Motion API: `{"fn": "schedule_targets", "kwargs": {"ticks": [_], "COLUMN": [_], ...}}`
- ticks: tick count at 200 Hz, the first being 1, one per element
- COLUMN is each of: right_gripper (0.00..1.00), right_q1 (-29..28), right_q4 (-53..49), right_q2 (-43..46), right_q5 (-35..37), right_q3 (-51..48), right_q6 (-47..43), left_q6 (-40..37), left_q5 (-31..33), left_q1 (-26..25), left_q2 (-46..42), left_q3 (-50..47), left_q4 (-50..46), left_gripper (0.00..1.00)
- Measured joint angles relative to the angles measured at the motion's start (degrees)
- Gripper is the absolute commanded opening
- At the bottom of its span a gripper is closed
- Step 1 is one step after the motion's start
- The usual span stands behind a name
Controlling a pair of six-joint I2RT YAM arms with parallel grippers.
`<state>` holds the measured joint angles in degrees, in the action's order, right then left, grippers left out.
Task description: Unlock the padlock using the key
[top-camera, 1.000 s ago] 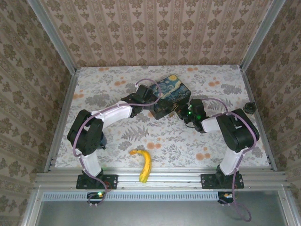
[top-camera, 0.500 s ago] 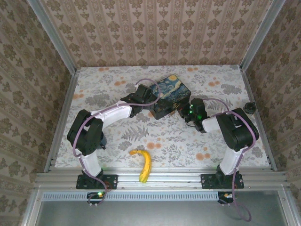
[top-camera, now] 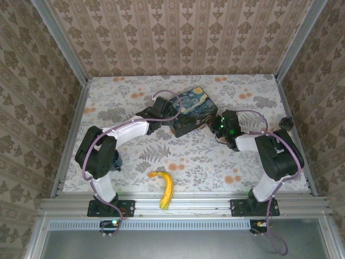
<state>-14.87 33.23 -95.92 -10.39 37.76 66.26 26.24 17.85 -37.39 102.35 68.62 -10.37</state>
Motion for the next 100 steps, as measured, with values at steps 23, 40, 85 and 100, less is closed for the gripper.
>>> {"fn": "schedule_targets", "kwargs": {"ticks": [23,40,85,100], "right_gripper": [0.00,0.00,0.00,0.00], "right_q1": [0.0,0.0,0.0,0.0], "right_q4": [-1.9,-3.5,-11.8,-15.0], "right_q2": [3.0,5.6,14.5,17.8], "right_q5": [0.2,0.1,0.1,0.1], "right_q3": [-0.4,-1.4,-3.1,-3.1], "right_q6": [-1.0,-2.0,-5.9,-7.7], "left_q6": [0.2,0.1,-0.4,-0.7], "left_q5": [-1.2,-1.9,-3.6,-4.0], "left_q1": [1.1,1.8,3.8,4.6], "left_q2": [-0.1,-0.1,0.2,0.9], "left_q3": [0.0,0.0,0.8,1.9], "left_q4": [0.1,0.2,-0.5,-1.0], "left_gripper": [0.78,0.72,0.65,0.64]}}
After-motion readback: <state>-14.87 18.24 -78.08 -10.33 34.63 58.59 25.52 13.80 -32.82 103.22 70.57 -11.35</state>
